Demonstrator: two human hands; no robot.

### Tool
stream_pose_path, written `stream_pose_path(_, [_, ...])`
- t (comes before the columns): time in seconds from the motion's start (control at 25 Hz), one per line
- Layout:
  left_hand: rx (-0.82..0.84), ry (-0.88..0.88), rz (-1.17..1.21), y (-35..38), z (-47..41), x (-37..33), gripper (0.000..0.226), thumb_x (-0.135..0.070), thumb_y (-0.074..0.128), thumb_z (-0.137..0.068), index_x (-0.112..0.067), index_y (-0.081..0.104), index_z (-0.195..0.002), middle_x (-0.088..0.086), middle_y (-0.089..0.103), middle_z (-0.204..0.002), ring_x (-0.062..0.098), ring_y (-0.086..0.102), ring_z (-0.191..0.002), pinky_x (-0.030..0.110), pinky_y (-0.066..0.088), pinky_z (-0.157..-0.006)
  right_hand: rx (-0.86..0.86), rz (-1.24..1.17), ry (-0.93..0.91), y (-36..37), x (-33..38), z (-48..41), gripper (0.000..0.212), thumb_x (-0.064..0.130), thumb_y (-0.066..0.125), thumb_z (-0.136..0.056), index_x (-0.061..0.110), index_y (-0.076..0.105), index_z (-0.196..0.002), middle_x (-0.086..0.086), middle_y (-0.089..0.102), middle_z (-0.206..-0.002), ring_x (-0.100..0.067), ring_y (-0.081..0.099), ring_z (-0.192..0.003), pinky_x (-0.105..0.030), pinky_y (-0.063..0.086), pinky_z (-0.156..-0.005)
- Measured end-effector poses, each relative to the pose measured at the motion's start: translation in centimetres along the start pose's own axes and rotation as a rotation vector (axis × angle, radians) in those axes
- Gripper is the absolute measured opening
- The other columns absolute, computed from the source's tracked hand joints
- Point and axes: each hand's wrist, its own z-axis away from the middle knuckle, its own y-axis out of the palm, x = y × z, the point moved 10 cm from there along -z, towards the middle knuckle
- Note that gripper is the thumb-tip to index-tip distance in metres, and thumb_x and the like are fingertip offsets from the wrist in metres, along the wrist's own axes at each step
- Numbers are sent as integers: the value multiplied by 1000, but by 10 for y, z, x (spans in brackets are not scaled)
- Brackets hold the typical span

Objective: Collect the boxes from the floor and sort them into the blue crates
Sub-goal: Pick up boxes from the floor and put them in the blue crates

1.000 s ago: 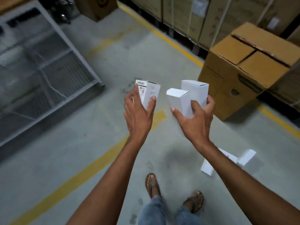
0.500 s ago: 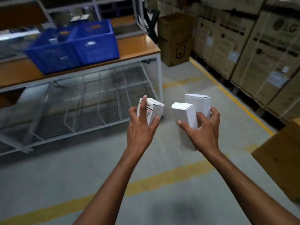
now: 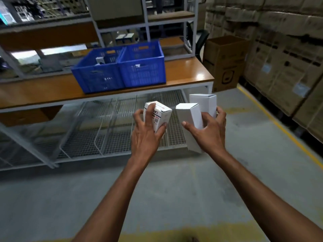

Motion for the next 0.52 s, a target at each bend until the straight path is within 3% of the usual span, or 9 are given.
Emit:
stream_pose_path(0.08, [-36,-9,-12,-2,-37,21,76,-46,69,-94,-40,22,-153,8,24,-146,23,60,-105,22,49,-52,14,-23,-24,31,10,-39,67,70,78,-73,24,68,-121,3,28,-148,-25,36,-136,-48,48,-109])
stream_pose_path(0.16, [-75,-47,-7,-9,-74,40,75,-46,68,-94,-41,21,-153,8,23,-148,22,58,-107,15,40,-51,37,-36,-63,60,25,-76,69,71,77,-72,25,67,-123,4,27,-148,-25,35,-137,-49,48,-109])
stream_pose_path(0.36, [-162,-87,-34,-24,-160,94,78,-50,68,-94,-41,20,-154,6,25,-147,25,59,-110,29,54,-54,48,-76,-145,133,64,-162,73,71,78,-69,27,67,-126,0,30,-150,-26,37,-137,-53,46,-110])
stream_pose_path(0.52, [-229,-97,-14,-35,-246,150,74,-50,68,-95,-39,23,-153,3,25,-147,26,61,-106,15,35,-50,27,-88,-218,196,103,-228,75,66,82,-70,28,64,-133,-4,29,-153,-28,35,-139,-51,47,-110])
